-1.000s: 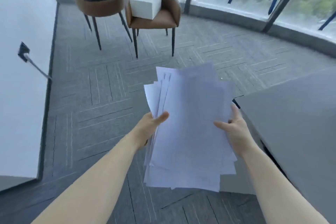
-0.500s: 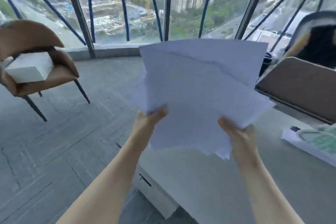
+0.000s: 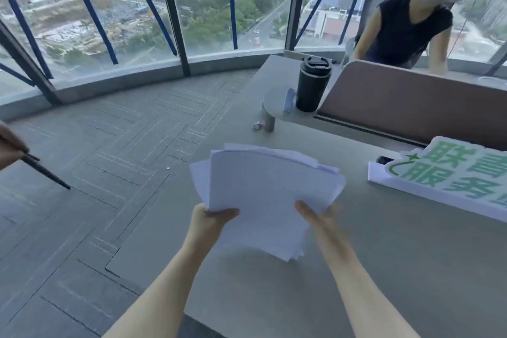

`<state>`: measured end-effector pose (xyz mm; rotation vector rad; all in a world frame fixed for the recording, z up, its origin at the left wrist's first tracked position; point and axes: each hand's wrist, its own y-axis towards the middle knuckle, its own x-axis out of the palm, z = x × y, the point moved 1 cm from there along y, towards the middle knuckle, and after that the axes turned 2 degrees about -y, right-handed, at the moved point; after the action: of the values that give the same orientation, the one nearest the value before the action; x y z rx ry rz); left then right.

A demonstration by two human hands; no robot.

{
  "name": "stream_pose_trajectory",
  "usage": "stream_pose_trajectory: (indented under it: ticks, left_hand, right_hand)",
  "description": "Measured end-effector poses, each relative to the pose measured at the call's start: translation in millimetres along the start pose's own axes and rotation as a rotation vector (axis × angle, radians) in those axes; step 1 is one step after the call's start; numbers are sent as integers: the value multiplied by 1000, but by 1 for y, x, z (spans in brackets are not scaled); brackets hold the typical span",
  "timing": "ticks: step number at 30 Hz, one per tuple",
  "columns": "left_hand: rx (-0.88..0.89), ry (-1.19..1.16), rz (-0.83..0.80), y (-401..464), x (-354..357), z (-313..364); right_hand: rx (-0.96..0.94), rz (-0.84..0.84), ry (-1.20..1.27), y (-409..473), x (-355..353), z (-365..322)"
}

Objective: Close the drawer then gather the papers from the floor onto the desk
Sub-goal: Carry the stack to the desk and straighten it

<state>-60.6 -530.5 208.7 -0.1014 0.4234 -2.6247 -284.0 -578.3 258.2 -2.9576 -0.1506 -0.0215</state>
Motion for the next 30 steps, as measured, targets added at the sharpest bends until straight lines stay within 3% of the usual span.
stream_pose_trajectory:
  ticks: [3, 5, 8, 12, 15, 19, 22, 25, 30]
  left_hand:
    - [113, 206, -67, 20, 6, 27]
    - [246, 418, -113, 31, 14, 50]
    - [507, 685, -203, 33, 37, 88]
    - [704, 964, -152, 35, 47, 119]
    - [535, 745, -76, 55, 26, 111]
    - [220, 217, -323, 61, 25, 78]
    - [156, 78, -370, 55, 49, 57]
    - [208, -49, -216, 56, 66, 52]
    - [122, 61, -186, 44, 76, 10]
  right_hand:
    - [-340, 268, -293, 9, -16, -44]
    - [-533, 267, -690, 16, -22, -74]
    - [-418, 131, -935, 28, -34, -91]
    - [-230, 117, -655, 23, -63, -72]
    - [-128, 202, -333, 5, -88, -50]
    - [-90, 262, -143, -5, -108, -28]
    - [-116, 319, -135, 1, -115, -23]
    - [-162, 326, -119, 8, -122, -24]
    - [74, 281, -192, 7, -122, 39]
